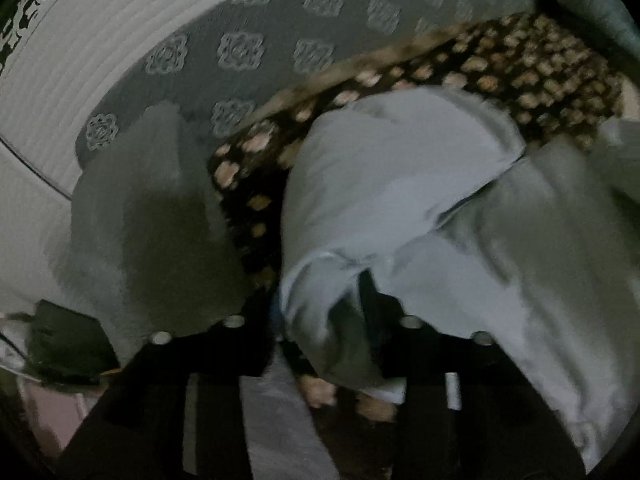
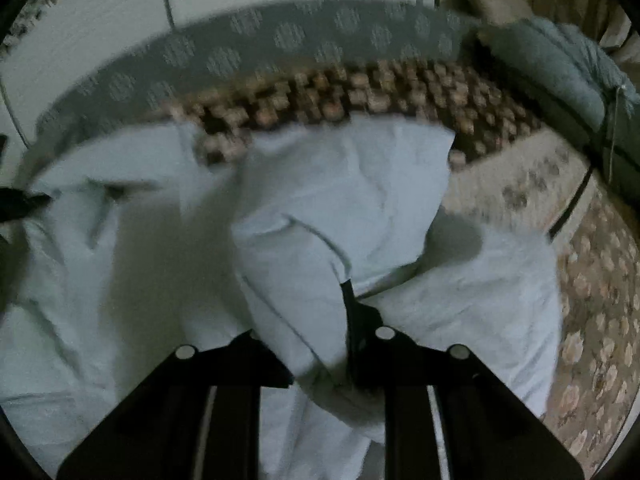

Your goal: Fold large clothes

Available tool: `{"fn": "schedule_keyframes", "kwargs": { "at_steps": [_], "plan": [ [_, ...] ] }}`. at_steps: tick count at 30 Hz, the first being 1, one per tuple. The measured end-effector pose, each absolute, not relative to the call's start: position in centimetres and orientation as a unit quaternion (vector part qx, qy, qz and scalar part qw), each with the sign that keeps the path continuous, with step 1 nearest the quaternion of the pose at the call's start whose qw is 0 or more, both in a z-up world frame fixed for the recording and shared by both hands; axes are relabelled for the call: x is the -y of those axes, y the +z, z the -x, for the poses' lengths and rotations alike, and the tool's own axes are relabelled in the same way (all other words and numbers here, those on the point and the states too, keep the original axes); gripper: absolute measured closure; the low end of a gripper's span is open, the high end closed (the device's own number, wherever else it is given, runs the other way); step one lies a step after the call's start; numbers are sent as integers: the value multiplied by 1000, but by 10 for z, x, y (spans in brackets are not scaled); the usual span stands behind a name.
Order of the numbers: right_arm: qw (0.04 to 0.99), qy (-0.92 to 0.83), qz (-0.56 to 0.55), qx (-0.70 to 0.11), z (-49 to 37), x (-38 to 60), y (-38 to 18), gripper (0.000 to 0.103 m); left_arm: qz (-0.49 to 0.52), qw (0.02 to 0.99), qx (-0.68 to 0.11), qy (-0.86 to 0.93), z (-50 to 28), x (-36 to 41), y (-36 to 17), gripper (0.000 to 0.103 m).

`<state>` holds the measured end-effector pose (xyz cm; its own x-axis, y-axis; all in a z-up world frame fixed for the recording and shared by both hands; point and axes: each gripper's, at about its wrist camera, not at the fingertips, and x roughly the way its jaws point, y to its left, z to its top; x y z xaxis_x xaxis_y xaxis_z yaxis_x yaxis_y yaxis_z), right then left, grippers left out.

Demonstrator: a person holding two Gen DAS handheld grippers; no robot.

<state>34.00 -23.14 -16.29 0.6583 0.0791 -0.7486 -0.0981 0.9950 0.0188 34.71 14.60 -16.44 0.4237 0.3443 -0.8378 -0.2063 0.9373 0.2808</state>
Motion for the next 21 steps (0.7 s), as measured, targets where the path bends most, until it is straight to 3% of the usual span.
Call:
{"fn": "schedule_keyframes", "kwargs": {
  "at_steps": [1, 3, 4, 5, 6, 11, 15, 17, 18, 19, 21],
  "plan": [
    [916, 54, 6, -397, -335, 231, -152, 85, -58, 850, -501, 155, -347, -142, -156, 45],
    [926, 74, -11, -369, -322, 234, -129, 85, -54, 863, -481, 148, -344, -136, -142, 40],
    [928, 89, -18, -361, -313, 236, -121, 85, -54, 869, -472, 137, -341, -131, -134, 33],
    [927, 100, -19, -361, -308, 236, -120, 85, -56, 873, -468, 126, -341, -126, -131, 23],
    [919, 108, -14, -379, -304, 237, -127, 85, -63, 876, -466, 110, -340, -118, -129, 20],
    [856, 66, 71, -508, -314, 219, -212, 85, -104, 868, -480, 72, -341, -75, -141, 20],
    [847, 27, 121, -517, -307, 199, -229, 76, -103, 862, -496, 34, -343, -51, -151, 20],
    [847, 21, 114, -519, -303, 202, -220, 57, -104, 858, -503, 19, -335, -47, -153, 20],
    [850, 18, 112, -515, -298, 205, -212, 32, -104, 856, -507, 12, -331, -46, -154, 20],
    [857, 11, 116, -501, -287, 210, -203, 21, -103, 853, -512, 3, -334, -38, -158, 20],
    [867, 7, 119, -483, -272, 223, -189, 21, -109, 848, -518, -15, -338, -19, -165, 20]
  ]
}}
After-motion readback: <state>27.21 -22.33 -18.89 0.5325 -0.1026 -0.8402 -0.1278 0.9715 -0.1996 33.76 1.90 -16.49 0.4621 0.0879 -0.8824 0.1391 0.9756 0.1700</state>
